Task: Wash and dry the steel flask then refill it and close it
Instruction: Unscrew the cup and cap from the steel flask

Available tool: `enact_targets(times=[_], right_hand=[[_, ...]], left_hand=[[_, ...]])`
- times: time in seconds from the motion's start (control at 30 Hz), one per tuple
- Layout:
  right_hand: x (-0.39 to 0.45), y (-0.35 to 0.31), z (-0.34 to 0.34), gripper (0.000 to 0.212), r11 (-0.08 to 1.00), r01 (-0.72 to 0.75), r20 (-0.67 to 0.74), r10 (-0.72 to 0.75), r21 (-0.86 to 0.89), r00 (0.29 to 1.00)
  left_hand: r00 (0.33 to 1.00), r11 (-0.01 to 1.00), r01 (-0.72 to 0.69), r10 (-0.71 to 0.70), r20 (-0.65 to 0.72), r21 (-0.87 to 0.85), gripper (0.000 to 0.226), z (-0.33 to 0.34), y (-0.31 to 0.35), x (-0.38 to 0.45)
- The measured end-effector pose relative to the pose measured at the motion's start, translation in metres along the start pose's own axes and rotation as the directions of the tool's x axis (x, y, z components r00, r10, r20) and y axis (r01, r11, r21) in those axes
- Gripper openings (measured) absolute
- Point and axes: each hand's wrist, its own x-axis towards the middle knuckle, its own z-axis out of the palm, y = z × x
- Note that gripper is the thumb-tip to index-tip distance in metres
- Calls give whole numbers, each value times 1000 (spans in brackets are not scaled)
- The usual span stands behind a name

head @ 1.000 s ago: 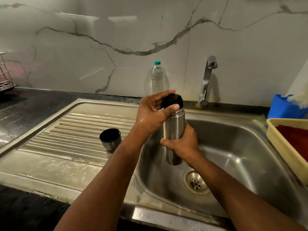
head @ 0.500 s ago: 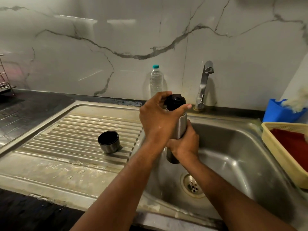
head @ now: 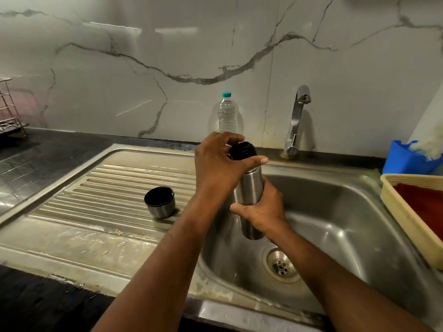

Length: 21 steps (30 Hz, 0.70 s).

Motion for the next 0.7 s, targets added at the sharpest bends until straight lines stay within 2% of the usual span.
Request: enact_targets(times=[0.03, 0.1, 0.17, 0.2, 0.27, 0.33, 0.4, 0.47, 0.57, 0.63, 0.7], right_hand=[[-1, -1, 0, 85, 1000, 14, 2, -14, -14, 1000], [0, 0, 1, 87, 1000, 14, 0, -14, -13, 1000], [1, 2, 2, 85, 1000, -4, -9, 4, 11, 1000], [1, 3, 3, 86, 1000, -12, -10, 12, 20, 1000], [2, 5, 4, 88, 999, -18, -5, 18, 28, 1000], [2, 5, 4, 88, 999, -10, 4, 10, 31, 1000], [1, 4, 4, 87, 1000, 9, 17, -9, 26, 1000], [1, 3, 5, 86, 999, 15, 27, -16, 28, 1000], [1, 5, 4, 83, 999, 12, 24, -13, 31, 1000], [2, 6, 4, 83, 999, 10, 22, -11, 31, 1000], [3, 7, 4, 83, 999, 17, 19, -17, 33, 1000]], left_hand=[[1000, 1000, -5, 5, 17, 4, 63, 0, -2, 1], [977, 997, 7, 9, 211, -74, 59, -6, -4, 3], [907, 976, 66, 28, 421, -209, 65, -15, -8, 6], [888, 962, 85, 45, 458, -259, 67, -19, -11, 8], [916, 956, 91, 29, 400, -277, 65, -22, -12, 10], [964, 974, 111, -57, 259, -200, 65, -17, -9, 8], [981, 985, 106, -80, 178, -138, 69, -13, -8, 5], [968, 983, 84, -41, 247, -164, 71, -11, -9, 5], [908, 958, 87, 37, 418, -273, 71, -18, -12, 8], [916, 960, 61, 54, 398, -272, 67, -21, -11, 10], [958, 975, 66, -2, 287, -214, 65, -22, -8, 10]])
